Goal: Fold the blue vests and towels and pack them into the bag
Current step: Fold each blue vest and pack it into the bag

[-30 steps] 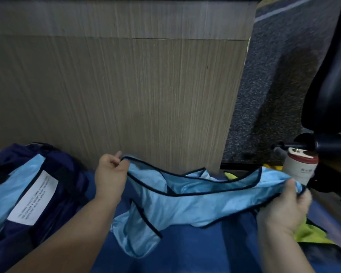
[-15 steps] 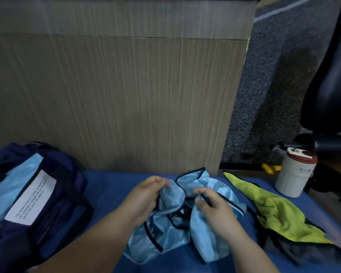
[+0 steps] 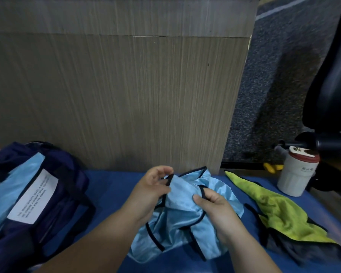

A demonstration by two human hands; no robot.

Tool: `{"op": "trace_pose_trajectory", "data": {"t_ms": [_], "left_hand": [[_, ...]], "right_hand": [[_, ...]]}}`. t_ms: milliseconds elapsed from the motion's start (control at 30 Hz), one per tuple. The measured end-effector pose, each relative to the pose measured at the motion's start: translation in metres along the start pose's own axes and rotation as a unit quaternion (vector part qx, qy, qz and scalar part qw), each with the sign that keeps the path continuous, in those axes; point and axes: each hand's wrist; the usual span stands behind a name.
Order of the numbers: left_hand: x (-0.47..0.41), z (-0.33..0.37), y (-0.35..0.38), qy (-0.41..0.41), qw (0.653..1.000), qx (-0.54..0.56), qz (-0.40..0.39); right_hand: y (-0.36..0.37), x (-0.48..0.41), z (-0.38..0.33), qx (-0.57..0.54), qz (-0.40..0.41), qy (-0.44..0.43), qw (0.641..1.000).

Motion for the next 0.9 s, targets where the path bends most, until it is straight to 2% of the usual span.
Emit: {"op": "trace_pose_trajectory", "data": {"t_ms": [133,267,333,467,633,800,900], "left_hand": [[-0.004,0.001,-0.001,-0.075,0.995,0.062,0.036],[-0.002,-0.002,-0.001,-0.165,0.986,0.025,-0.026],[-0.001,-0.003,0.0,-0.153,0.988,-0.003,-0.039],[-0.006,0.005,-0.004,-0.073,0.993,-0.094,-0.023],[-0.003,0.028,-0.007,-0.017,0.976,-0.208,-0.063],[-0.007,0.052,-0.021,0.008,0.971,-0.23,-0.061],[-0.013,0.073,-0.032,0.025,0.954,-0.296,-0.035]], "right_hand": [[0.002,0.004,-0.002,0.005,-0.03,0.003,1.0],[0.003,0.007,-0.005,0.004,-0.055,-0.004,0.998],[0.004,0.008,-0.006,0.02,-0.06,-0.011,0.998],[0.006,0.01,-0.009,0.079,-0.05,-0.025,0.995],[0.02,0.012,-0.022,0.141,-0.034,-0.06,0.988],[0.046,0.012,-0.05,0.186,-0.023,-0.112,0.976],[0.057,0.007,-0.071,0.204,-0.014,-0.135,0.969]]}}
Point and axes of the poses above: each hand's wrist, its own x-axis away from the middle knuckle, its own y-axis out of the palm, z = x × y, and after that the axes turned 2 degrees about -y, right-handed
